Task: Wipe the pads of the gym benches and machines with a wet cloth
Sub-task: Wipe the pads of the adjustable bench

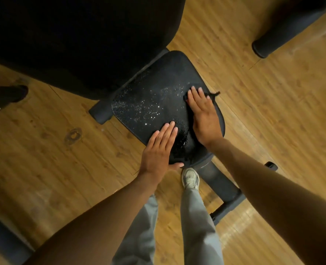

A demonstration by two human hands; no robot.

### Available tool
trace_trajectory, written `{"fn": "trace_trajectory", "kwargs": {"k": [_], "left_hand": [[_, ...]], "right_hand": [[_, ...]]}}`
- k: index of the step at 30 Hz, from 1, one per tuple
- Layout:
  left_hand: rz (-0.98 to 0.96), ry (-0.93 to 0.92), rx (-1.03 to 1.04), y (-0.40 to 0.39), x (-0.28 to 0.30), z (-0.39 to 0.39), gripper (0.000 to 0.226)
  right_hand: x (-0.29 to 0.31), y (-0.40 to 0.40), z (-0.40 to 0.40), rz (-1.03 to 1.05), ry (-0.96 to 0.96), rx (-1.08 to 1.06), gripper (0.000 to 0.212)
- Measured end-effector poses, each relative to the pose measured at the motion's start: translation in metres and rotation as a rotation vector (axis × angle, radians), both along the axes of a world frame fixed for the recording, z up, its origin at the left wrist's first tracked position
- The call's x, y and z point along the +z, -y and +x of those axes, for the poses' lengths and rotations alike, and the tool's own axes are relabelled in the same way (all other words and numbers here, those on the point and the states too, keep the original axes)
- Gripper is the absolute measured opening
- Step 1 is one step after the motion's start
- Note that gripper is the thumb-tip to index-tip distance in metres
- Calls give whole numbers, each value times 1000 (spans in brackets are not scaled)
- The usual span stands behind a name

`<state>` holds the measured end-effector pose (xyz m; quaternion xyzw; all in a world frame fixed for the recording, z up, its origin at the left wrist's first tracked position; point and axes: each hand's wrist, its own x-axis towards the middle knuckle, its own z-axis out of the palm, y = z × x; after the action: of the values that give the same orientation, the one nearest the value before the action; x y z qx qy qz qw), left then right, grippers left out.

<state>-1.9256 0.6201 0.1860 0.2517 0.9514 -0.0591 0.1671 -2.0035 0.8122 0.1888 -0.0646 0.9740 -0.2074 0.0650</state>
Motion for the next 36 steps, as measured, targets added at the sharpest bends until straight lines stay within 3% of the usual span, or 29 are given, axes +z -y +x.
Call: {"fn": "trace_trajectory", "kwargs": {"k": [4,7,10,13,16,19,24,27,32,36], "left_hand": [[26,-21,13,2,-4,1,122],[105,-5,69,-2,1,5,112],[230,-2,277,-21,9,6,95],[296,-14,487,-42,7,5,83],[237,-118,548,-59,-3,10,76],[252,-145,564,-69,-11,14,74],[258,-132,621,-68,-20,19,76],[285,-141,635,-71,-22,20,77],[303,-139,645,-70,-21,21,77],[323,-99,698,-63,-17,39,84]], "right_hand": [[-8,6,-57,4,-54,-3,65],[-5,0,6,-36,-59,-31,67],[1,-11,60,-60,-14,10,73],[-10,-6,16,-40,-44,36,74],[-17,14,-61,-6,-110,37,71],[-21,22,-90,13,-162,21,67],[-8,-1,-9,-136,-58,73,67],[-5,-16,1,-208,-3,141,60],[-9,-18,-37,-1,-98,253,47],[-12,12,-73,-2,-101,104,49]]}}
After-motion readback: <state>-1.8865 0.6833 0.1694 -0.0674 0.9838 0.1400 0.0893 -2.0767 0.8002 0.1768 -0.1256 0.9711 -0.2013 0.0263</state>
